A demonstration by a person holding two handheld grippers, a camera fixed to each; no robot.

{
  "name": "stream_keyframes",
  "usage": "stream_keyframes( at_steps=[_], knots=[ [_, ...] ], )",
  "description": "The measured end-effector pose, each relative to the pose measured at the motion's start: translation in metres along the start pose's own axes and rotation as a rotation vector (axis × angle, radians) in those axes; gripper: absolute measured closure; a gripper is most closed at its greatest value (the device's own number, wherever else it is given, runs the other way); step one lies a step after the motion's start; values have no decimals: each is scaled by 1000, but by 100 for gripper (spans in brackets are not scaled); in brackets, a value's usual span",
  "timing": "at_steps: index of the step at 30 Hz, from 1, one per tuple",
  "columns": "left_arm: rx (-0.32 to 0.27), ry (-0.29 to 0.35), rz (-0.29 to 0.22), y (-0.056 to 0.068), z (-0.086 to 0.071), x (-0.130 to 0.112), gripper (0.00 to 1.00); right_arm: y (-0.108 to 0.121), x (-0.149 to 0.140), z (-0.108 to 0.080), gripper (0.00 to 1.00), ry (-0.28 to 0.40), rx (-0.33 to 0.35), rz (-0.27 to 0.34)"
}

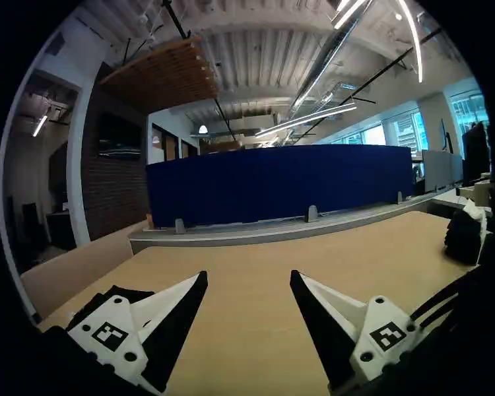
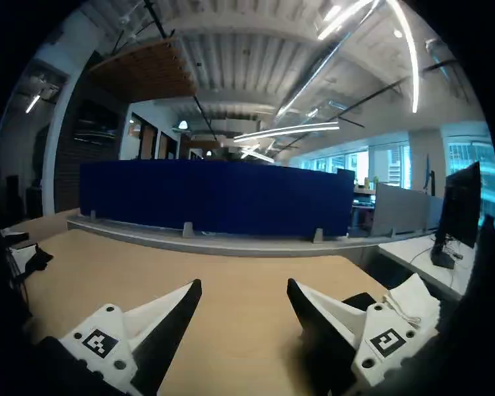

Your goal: Fold towel

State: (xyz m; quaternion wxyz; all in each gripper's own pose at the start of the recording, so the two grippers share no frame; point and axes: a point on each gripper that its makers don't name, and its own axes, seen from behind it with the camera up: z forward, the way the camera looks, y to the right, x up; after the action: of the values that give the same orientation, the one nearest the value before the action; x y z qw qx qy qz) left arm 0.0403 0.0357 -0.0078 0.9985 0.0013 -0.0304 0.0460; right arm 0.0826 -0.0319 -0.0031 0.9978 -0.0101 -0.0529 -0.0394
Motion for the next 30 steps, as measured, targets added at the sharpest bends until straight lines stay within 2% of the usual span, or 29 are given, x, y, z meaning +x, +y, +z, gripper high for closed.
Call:
stream_keyframes(
  at_steps=[6,12,20,30],
  knots=[
    [18,8,7,-2,-3,-17,7,2,-5,6,0,-6,-1,-21],
    [21,31,-1,-8,-4,-24,7,-7,-3,9,0,8,9,-30],
    [6,40,-22,-18,1,-35,7,-19,-10,9,0,11,16,-60],
    [-10,42,-52,-26,10,-41,7,-22,-11,9,0,10,10,-62]
  ],
)
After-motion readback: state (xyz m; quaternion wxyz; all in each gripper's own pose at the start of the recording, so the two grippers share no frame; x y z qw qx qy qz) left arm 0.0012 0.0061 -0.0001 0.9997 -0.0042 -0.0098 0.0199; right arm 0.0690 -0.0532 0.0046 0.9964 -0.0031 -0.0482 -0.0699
